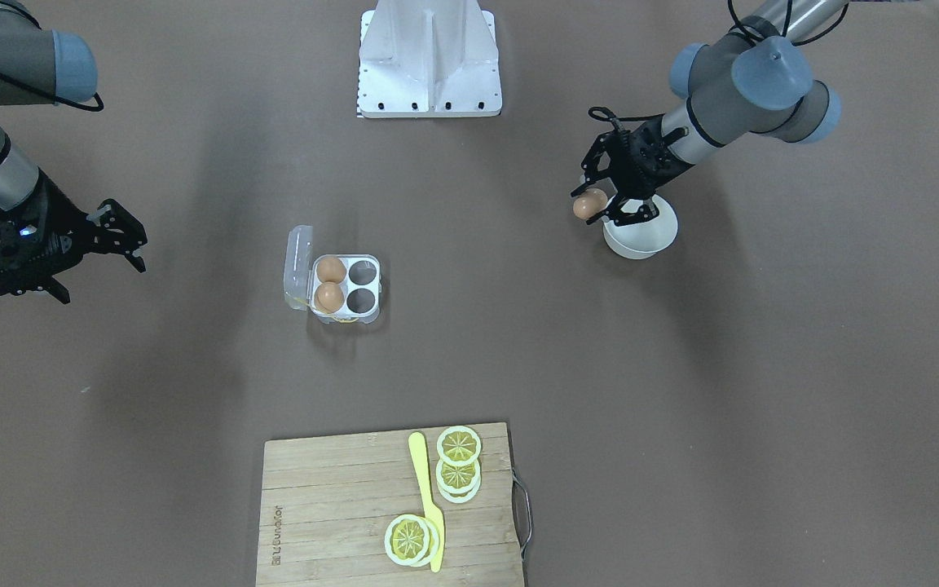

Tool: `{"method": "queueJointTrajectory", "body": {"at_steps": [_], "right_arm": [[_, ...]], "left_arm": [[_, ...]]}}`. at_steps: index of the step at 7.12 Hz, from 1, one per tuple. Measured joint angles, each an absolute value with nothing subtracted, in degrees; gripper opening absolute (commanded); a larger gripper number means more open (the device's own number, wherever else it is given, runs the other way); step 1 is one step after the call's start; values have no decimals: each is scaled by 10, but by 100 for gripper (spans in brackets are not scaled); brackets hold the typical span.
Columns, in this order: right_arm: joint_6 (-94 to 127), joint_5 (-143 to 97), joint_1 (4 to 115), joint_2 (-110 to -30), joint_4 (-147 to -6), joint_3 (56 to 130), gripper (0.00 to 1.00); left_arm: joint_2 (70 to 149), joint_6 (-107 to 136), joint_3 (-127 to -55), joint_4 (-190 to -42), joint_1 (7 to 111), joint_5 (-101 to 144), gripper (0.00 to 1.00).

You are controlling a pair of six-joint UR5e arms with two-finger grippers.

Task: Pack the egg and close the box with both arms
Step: 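Carry the egg with the left gripper over the egg box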

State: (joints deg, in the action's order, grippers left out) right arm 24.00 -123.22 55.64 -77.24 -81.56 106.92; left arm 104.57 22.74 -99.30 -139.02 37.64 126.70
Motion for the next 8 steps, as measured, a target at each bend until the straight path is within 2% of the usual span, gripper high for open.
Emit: {"method": "queueJointTrajectory", "body": {"at_steps": [2, 4, 8], "right_arm": [[241, -1232, 556, -771, -816, 1068, 99], [253, -1234, 555, -765, -817, 1060, 99], [340, -1240, 547, -722, -817, 1030, 99]], "left_arm": [[1125, 282, -951, -1406, 373, 1244, 0], [1205, 320, -873, -1450, 365, 1213, 0], [1303, 367, -787, -1485, 301, 1103, 0]]}}
